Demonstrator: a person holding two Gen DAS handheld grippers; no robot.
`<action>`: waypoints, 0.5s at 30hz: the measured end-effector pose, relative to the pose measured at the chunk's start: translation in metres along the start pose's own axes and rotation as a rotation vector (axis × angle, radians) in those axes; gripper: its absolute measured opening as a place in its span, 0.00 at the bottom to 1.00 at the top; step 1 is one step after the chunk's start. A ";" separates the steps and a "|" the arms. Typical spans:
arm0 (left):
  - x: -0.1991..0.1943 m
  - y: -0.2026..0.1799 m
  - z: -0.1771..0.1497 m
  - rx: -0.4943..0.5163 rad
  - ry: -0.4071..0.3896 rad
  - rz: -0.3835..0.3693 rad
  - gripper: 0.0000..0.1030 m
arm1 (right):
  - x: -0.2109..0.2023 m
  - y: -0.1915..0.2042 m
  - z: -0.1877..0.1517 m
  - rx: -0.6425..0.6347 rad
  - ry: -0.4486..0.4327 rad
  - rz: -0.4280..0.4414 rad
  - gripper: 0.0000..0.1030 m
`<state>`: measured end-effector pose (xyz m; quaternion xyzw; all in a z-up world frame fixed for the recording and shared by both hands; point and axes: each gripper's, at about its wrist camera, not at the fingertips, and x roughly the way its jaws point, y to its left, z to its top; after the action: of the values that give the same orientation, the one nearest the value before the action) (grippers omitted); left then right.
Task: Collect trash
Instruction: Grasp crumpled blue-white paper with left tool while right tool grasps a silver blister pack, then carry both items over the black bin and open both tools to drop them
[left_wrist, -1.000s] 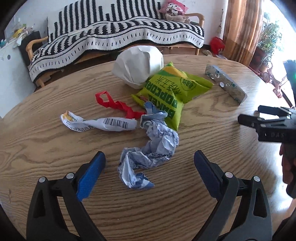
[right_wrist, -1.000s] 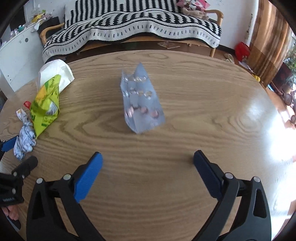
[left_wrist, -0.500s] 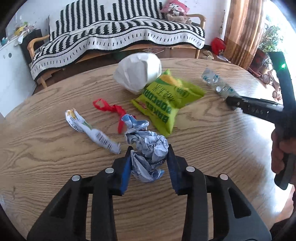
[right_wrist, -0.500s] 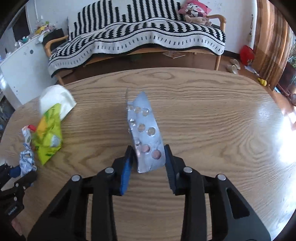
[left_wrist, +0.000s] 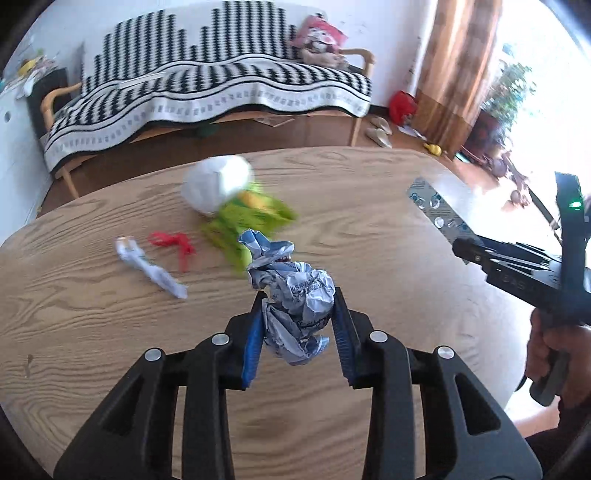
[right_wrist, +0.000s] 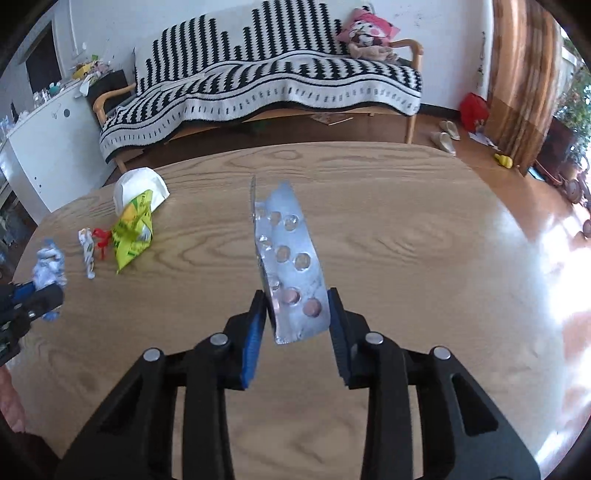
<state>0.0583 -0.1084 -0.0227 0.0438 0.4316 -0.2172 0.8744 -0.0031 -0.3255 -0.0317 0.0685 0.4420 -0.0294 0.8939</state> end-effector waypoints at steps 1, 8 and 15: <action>0.000 -0.016 -0.001 0.019 0.001 -0.012 0.33 | -0.009 -0.008 -0.006 0.009 -0.004 -0.010 0.33; -0.004 -0.111 -0.001 0.128 -0.009 -0.116 0.33 | -0.064 -0.074 -0.046 0.093 -0.027 -0.090 0.33; 0.006 -0.206 -0.008 0.228 0.000 -0.219 0.33 | -0.121 -0.156 -0.098 0.236 -0.060 -0.196 0.33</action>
<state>-0.0304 -0.2945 -0.0094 0.0954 0.4066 -0.3586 0.8348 -0.1708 -0.4662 -0.0096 0.1286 0.4130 -0.1705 0.8853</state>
